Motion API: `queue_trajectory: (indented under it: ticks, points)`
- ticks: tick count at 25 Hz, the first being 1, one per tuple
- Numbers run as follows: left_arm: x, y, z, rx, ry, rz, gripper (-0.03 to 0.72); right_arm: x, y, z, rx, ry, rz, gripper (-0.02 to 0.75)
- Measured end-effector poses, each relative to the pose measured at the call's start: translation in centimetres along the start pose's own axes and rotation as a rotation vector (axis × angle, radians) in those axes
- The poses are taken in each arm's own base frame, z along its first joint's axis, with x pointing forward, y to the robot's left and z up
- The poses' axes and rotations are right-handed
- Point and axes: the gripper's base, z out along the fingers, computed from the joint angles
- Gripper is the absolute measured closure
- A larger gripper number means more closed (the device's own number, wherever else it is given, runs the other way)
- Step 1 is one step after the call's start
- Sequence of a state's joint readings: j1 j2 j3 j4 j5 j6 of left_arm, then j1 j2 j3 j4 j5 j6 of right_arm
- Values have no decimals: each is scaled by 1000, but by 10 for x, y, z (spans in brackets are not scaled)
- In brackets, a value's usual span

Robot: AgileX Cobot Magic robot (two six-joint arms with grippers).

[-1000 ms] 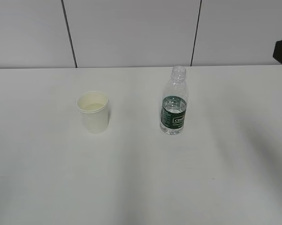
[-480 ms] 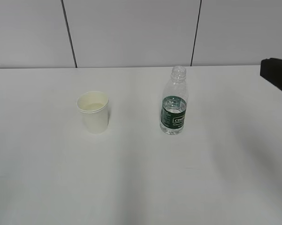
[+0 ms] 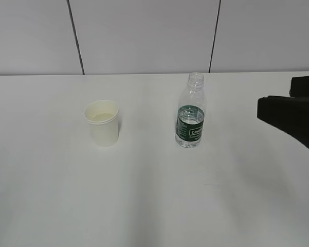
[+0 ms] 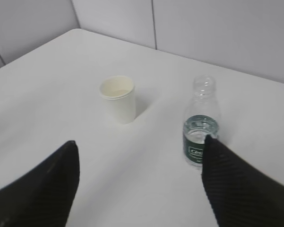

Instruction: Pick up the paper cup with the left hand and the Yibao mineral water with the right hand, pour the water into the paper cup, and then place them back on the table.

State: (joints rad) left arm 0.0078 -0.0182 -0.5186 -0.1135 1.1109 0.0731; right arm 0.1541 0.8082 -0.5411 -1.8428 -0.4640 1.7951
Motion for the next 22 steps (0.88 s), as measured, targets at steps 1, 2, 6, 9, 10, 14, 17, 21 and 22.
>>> queue_trajectory:
  ticks: [1,2,6,9,10,14,17,21,22]
  points:
    - [0,0,0,0,0,0,223,0,1,0,-11,2,2,146]
    - [0,0,0,0,0,0,223,0,1,0,-16,4,2,146]
    - [0,0,0,0,0,0,223,0,2,0,-20,5,3,146]
    - [0,0,0,0,0,0,225,0,0,0,3,-1,2,146]
    - [0,0,0,0,0,0,226,0,-1,0,15,-3,4,146]
    - [0,0,0,0,0,0,230,-1,-6,0,69,-15,-12,146]
    - [0,0,0,0,0,0,230,-4,-11,-1,119,-41,-93,146]
    - [0,0,0,0,0,0,230,-11,-25,-4,293,-107,-131,146]
    - [0,0,0,0,0,0,230,-12,-30,-6,345,-107,-137,146]
